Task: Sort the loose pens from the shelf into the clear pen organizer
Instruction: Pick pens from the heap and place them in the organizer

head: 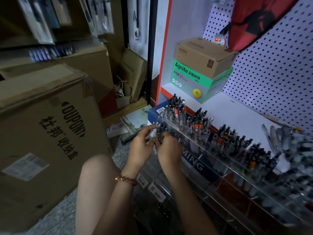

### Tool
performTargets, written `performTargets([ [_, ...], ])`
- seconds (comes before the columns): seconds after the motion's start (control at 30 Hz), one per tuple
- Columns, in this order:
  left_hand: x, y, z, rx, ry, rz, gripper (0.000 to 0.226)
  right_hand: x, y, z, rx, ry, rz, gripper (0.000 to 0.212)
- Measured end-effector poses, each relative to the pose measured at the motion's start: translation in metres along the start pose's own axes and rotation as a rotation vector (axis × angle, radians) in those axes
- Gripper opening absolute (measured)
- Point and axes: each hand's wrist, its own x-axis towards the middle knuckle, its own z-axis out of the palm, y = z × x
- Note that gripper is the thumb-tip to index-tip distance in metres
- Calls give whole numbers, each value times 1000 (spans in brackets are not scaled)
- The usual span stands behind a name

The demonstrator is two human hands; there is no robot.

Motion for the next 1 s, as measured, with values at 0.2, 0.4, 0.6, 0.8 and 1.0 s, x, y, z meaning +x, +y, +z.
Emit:
performTargets([
  [0.2, -1, -4, 2, -72, 64, 5, 51, -4, 8, 0, 86, 2, -92, 24],
  [0.4, -2, -2, 4, 159, 32, 19, 37, -1, 13, 2, 93, 20, -70, 19],
  [0.6, -4, -4, 5, 225, 7, 7, 41, -3, 18, 6, 61, 83, -173, 20],
  [0.8, -3, -9, 6, 263, 19, 44, 46, -14, 41, 6, 142, 35, -359, 19],
  [1.0, -6, -3, 7, 319, 16, 6, 45, -22, 57, -9, 104, 109, -401, 14],
])
